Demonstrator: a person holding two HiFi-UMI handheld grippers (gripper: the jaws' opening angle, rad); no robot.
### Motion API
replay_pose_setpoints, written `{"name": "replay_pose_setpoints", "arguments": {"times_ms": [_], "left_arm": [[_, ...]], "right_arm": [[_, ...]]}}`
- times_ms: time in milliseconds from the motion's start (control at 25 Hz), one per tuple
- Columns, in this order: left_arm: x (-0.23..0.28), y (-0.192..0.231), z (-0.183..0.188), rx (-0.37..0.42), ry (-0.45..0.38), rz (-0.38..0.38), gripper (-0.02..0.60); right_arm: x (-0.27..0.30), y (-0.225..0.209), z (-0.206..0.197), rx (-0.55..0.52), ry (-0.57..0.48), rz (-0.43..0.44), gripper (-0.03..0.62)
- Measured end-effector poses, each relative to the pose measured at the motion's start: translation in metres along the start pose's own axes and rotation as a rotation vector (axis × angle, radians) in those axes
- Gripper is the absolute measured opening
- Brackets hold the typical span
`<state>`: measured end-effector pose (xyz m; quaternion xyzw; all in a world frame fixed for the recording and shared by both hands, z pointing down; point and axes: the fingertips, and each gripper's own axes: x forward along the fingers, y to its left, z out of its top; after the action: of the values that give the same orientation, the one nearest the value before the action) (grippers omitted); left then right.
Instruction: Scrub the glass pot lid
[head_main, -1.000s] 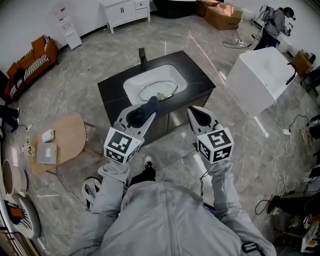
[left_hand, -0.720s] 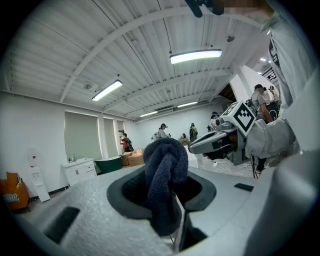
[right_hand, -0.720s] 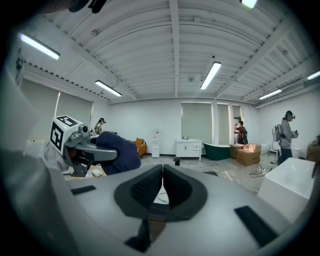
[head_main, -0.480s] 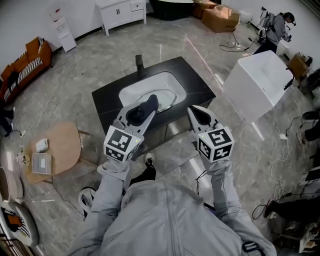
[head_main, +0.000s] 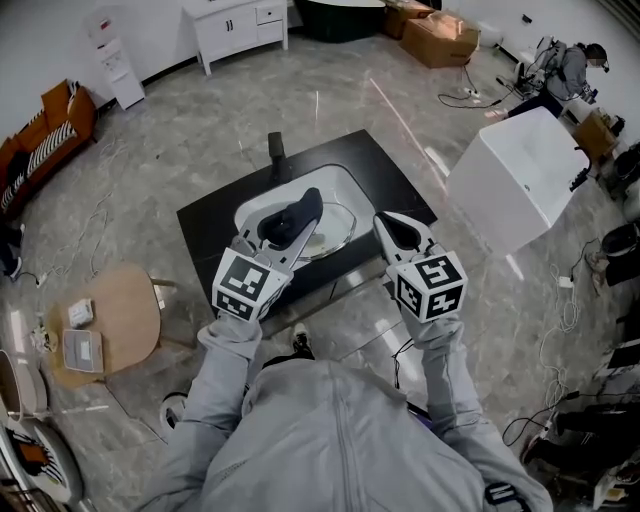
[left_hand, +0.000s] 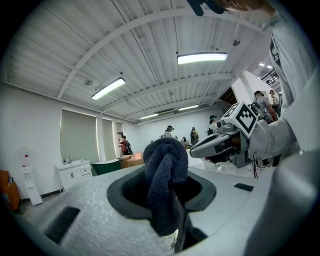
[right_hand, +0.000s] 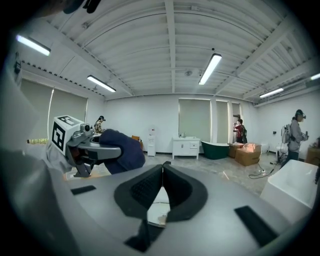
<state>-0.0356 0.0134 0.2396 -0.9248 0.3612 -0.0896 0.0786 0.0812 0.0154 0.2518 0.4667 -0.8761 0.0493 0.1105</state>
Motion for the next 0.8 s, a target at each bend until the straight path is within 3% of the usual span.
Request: {"name": "replay_pose_setpoints", "arguments": {"times_ms": [360,800], "left_arm": [[0.029,0.045,-0.027,-0.038,0.039,-0.014,0.130],[0.063,0.077,-0.091,-0.100,0.123,-0.039,0.130]], "right_arm": [[0.052,-0.017,-0.005,0.021,0.055,-0.001,0.031],[0.106,-0.033,-0.037,0.042,0.151,-0.024,0.031]]}}
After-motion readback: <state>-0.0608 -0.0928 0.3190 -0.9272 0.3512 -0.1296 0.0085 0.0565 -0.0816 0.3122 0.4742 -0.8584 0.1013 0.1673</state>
